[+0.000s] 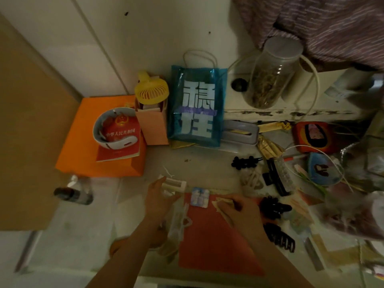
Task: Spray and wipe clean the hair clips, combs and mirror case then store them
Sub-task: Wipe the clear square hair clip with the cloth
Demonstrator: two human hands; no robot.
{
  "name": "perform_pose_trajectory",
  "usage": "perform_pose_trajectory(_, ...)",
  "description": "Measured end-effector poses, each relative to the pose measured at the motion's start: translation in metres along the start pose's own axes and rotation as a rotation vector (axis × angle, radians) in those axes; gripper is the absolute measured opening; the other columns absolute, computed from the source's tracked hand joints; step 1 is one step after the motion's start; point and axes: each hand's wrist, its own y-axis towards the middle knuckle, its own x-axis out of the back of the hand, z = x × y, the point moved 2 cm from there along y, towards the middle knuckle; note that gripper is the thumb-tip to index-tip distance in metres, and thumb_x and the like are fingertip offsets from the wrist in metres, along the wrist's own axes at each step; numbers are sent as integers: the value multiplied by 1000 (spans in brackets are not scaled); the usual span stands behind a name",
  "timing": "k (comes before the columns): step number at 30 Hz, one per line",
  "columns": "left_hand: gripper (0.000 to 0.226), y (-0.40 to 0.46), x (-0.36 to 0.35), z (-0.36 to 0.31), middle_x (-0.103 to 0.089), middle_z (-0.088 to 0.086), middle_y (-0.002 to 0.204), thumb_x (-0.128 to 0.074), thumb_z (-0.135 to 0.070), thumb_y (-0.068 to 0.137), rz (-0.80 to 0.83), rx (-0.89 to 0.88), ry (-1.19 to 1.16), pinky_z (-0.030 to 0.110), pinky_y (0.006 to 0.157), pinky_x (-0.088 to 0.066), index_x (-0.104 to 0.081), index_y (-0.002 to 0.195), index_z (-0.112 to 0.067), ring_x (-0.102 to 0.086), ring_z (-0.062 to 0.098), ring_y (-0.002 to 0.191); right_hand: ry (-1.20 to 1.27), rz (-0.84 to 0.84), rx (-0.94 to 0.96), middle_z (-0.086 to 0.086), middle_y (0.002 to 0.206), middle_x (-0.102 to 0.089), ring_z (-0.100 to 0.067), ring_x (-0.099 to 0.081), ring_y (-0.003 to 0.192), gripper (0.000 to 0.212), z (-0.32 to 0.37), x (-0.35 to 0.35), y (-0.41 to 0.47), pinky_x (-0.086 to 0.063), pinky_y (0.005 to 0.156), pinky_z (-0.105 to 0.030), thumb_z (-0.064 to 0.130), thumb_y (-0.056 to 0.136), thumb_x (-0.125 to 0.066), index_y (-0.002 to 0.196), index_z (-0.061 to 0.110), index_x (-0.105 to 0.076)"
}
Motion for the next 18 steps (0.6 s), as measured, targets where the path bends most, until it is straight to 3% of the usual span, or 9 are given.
perform_pose_trajectory(3, 61, 27, 7, 18, -63, 19, 114, -89, -8, 61, 114, -84, 49, 47, 95, -47, -60, 114, 2, -60, 34, 106, -21, -52, -18, 8, 65, -64, 5, -57, 55, 10, 3, -30, 5, -42, 55, -11, 10, 87, -67, 86, 18, -71)
perform_pose_trajectory(5, 70, 45, 13, 31, -61, 19, 120, -89, -9, 61, 227, -88, 56, 50, 98, -45, -56, 122, 3, -57, 34, 113, -8, -95, -12, -9, 51, -53, -2, -45, 44, 11, 6, -49, 5, -38, 49, -19, 5, 87, -66, 77, 1, -68)
perform_pose_trajectory(7, 82, 60, 18, 45, -53, 21, 131, -87, -3, 62, 332, -75, -7, 51, 104, -41, -47, 133, 3, -51, 36, 122, -3, -128, -13, -6, 46, -45, -5, -40, 44, 18, 5, -68, 4, -35, 48, -25, 2, 85, -66, 69, -4, -62)
perform_pose_trajectory(9, 83, 70, 24, 54, -46, 19, 139, -84, -1, 65, 393, -92, -26, 48, 108, -38, -44, 138, -2, -45, 34, 128, 22, -174, -51, 4, 44, -47, -4, -40, 42, 13, 5, -83, 1, -35, 45, -22, 5, 84, -68, 71, 5, -68)
perform_pose_trajectory(13, 72, 83, 30, 69, -51, 12, 133, -82, -2, 68, 432, -221, -26, 32, 105, -38, -50, 132, -6, -47, 25, 123, 73, -263, -136, -6, 53, -61, -8, -47, 42, 16, 5, -108, -9, -38, 43, -24, 9, 85, -69, 76, 21, -71)
perform_pose_trajectory(16, 66, 89, 31, 70, -54, -1, 122, -82, 1, 67, 449, -288, -86, 9, 96, -36, -54, 124, -16, -49, 15, 114, 99, -269, -168, -4, 51, -60, -8, -46, 41, 13, 4, -118, -14, -39, 40, -21, 9, 85, -69, 78, 20, -71)
perform_pose_trajectory(18, 65, 94, 29, 68, -56, -5, 117, -80, 7, 66, 466, -327, -129, 14, 99, -39, -55, 121, -16, -53, 18, 112, 104, -257, -189, 0, 47, -57, -7, -45, 39, 11, 3, -122, -15, -39, 39, -20, 7, 86, -68, 80, 16, -71)
